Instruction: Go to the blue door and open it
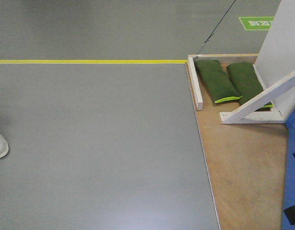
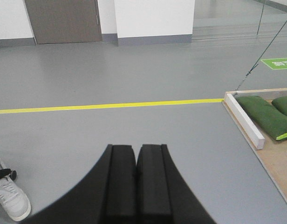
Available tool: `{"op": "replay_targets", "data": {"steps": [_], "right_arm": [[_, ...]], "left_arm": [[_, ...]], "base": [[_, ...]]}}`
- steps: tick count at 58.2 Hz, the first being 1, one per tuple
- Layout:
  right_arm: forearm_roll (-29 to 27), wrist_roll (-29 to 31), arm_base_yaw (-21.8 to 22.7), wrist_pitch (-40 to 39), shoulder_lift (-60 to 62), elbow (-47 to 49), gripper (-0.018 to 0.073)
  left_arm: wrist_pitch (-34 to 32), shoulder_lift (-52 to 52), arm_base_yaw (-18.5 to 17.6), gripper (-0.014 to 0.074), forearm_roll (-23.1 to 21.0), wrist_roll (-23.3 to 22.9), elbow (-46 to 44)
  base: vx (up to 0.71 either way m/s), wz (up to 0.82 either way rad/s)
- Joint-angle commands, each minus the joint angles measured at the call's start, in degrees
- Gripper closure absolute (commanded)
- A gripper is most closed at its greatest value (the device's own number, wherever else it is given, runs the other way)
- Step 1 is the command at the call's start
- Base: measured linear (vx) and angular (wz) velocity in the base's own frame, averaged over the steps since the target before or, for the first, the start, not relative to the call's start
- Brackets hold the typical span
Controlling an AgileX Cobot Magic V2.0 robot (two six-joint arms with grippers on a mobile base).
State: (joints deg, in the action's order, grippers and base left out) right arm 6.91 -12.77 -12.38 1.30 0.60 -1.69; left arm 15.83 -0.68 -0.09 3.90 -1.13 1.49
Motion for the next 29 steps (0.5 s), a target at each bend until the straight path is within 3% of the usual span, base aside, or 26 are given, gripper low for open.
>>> {"op": "replay_targets", "data": {"steps": [1,29], "right_arm": [[0.6,0.3,0.0,-4.6,0.4,-0.2,0.0547],[0.6,0.3,0.0,-4.6,0.4,-0.2,0.0547]], "left_arm": [[-4.9,-0.7,-0.4,0.0524,-0.1,-0.4,-1.5],[-4.9,-0.7,-0.4,0.0524,-0.1,-0.4,-1.5]], "base": [[0.2,-0.02],[0.07,0.01]]}}
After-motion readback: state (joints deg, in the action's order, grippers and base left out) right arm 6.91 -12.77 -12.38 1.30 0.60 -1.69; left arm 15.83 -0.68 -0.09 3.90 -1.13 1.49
